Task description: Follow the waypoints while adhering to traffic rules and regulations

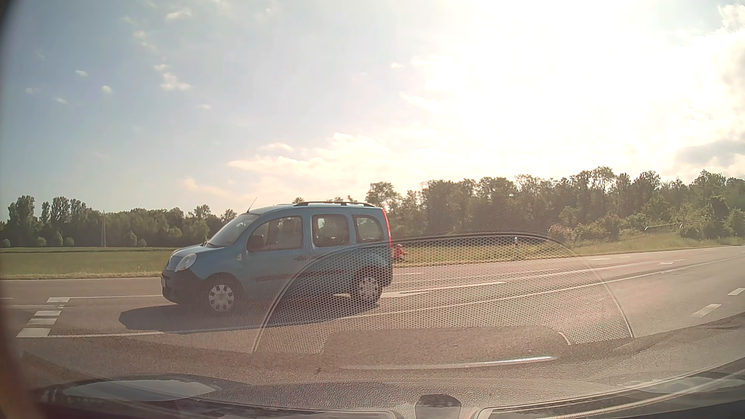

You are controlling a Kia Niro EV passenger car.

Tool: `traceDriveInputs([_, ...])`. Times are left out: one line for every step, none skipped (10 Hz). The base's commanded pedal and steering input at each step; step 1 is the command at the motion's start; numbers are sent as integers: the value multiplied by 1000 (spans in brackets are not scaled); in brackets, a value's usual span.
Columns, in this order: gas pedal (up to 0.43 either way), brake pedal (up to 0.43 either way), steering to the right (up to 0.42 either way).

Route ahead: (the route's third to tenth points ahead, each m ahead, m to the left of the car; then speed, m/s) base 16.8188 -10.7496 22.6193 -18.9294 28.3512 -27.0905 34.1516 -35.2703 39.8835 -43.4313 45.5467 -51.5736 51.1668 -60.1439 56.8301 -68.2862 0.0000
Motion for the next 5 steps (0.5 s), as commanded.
traceDriveInputs([0, 189, 276])
traceDriveInputs([0, 189, 276])
traceDriveInputs([0, 189, 276])
traceDriveInputs([0, 189, 276])
traceDriveInputs([0, 189, 276])
